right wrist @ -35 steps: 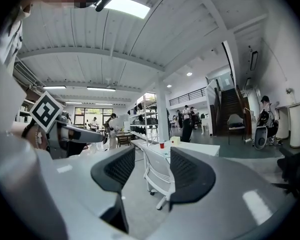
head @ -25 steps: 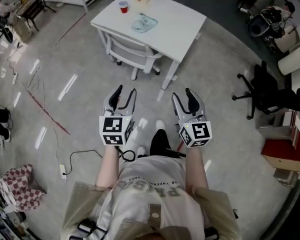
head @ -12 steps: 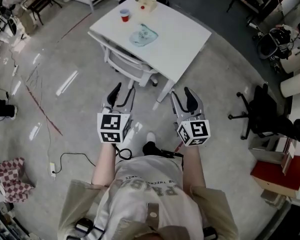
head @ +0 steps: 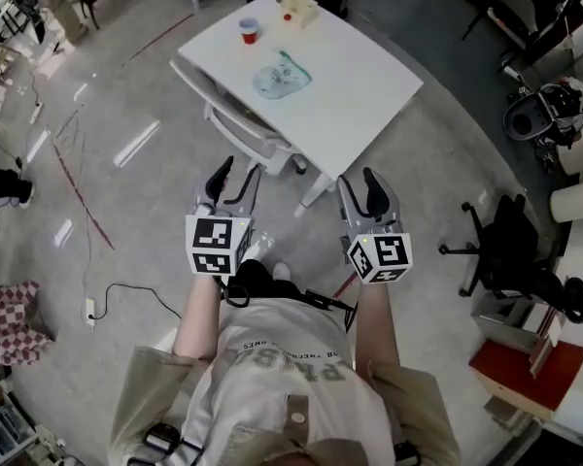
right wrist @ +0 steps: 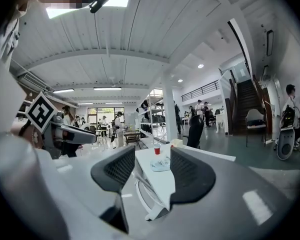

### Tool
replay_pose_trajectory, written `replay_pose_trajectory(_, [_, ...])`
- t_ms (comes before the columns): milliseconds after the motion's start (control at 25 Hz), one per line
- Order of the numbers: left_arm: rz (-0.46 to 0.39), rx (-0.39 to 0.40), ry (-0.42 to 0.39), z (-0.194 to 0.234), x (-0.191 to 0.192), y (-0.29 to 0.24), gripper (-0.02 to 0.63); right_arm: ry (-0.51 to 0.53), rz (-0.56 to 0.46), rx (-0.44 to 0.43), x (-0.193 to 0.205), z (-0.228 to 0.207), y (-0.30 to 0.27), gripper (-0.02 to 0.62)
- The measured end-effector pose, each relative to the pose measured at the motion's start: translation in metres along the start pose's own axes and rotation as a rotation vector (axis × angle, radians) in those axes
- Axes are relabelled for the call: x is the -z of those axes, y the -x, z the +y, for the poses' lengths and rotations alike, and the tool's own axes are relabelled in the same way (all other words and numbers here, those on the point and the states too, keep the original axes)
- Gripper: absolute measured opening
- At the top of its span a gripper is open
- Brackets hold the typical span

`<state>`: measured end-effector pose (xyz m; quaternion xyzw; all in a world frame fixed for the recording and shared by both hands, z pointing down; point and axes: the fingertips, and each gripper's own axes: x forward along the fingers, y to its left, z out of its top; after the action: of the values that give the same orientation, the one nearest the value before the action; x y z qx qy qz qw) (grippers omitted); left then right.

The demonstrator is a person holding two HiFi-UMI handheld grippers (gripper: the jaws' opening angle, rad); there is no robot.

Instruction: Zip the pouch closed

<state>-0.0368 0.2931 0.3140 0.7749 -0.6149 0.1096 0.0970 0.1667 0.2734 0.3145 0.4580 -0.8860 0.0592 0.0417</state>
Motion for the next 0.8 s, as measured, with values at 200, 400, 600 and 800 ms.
replay_pose_trajectory(200, [0.019, 0.010, -0.005, 0.001, -0.002, -0.023, 0.196, -0.019, 0.006, -0.002, 0.006, -0.011, -0.017, 0.196])
replay_pose_trajectory(400, [0.036, 0.032, -0.023, 0.008, -0.002, -0.059, 0.195, -0.029, 0.010, 0.017, 0.013, -0.028, -0.045, 0.196])
replay_pose_trajectory(600, [0.039, 0.057, -0.037, 0.029, -0.015, -0.105, 0.195, -0.023, 0.017, 0.037, 0.009, -0.045, -0.085, 0.196])
replay_pose_trajectory(800, [0.030, 0.097, -0.055, 0.054, -0.042, -0.151, 0.195, -0.024, -0.002, 0.071, -0.006, -0.065, -0.131, 0.196])
